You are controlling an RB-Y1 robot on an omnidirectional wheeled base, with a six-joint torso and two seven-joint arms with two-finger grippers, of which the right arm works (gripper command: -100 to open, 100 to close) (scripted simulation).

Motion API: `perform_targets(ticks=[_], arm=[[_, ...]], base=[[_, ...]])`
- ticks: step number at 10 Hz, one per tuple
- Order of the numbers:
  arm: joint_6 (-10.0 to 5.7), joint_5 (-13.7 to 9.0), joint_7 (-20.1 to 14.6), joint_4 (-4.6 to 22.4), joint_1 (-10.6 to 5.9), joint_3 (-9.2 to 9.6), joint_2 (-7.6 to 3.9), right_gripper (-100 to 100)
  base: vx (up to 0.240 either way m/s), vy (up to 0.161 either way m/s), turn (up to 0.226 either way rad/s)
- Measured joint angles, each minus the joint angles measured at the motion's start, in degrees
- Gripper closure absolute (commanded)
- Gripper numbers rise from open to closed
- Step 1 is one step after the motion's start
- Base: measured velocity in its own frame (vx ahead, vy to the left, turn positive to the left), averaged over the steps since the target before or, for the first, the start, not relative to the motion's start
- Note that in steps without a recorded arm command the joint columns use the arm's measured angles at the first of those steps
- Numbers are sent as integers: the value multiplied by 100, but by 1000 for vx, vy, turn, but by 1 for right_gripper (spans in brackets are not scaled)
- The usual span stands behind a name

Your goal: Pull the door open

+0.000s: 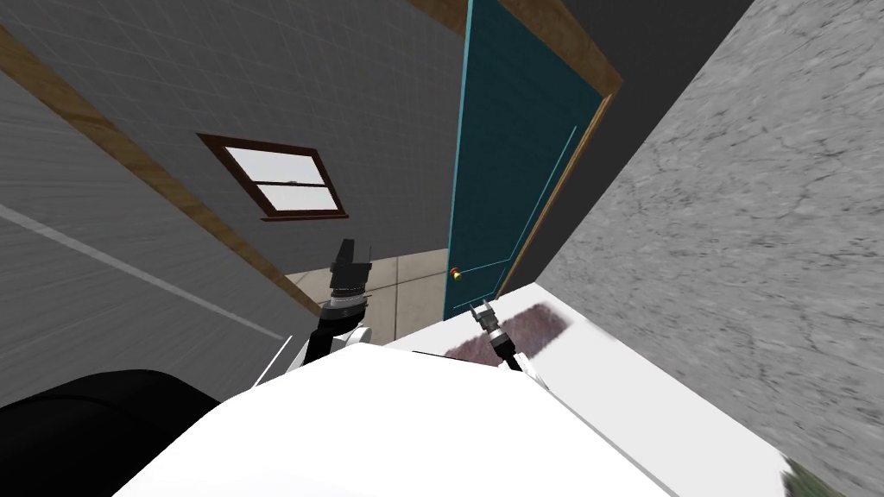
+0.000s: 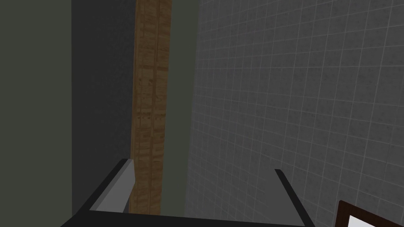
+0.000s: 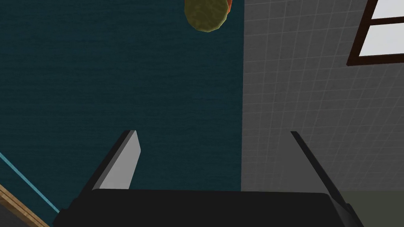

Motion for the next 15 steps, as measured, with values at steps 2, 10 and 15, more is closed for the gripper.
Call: perform_targets(ticks=[2, 10, 15], arm=[[-102, 90, 204, 373, -146, -13, -15, -100], [-446, -112, 552, 1197, -404, 16, -307, -100], [-690, -562, 617, 1589, -463, 74, -633, -100]], base=[[165, 94, -13], [76, 133, 58], [175, 72, 69]])
